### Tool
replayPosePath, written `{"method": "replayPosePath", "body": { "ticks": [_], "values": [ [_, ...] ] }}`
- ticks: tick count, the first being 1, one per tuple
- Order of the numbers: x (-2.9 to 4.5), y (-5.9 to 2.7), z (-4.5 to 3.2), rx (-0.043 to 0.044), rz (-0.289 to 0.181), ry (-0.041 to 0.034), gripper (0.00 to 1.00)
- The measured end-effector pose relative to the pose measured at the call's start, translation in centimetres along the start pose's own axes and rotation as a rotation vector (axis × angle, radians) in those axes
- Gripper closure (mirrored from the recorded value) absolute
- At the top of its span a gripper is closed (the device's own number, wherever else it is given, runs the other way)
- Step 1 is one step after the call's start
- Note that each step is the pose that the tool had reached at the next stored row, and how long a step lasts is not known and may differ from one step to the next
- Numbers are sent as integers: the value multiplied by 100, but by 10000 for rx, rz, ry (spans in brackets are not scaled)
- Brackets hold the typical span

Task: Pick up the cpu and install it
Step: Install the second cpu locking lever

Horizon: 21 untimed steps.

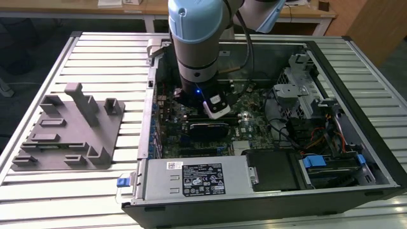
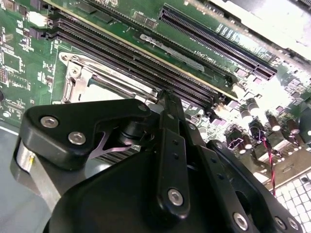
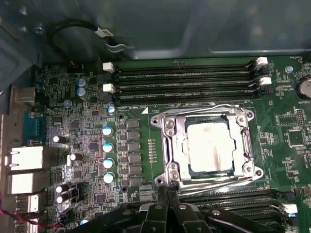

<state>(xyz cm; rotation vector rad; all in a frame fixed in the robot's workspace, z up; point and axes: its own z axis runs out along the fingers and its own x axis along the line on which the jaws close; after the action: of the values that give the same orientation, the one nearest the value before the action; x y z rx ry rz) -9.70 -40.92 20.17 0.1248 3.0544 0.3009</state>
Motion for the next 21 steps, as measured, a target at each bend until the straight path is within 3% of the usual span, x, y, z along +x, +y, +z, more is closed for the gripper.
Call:
{"method": "replayPosePath", "body": {
  "ticks": [5,9,16,21],
  "values": [
    [2,-9,19,-133,4,11,89],
    [6,-11,28,-315,13,25,89],
    [10,-20,65,-389,18,35,89],
    [10,-20,76,-623,35,48,89]
  ]
}}
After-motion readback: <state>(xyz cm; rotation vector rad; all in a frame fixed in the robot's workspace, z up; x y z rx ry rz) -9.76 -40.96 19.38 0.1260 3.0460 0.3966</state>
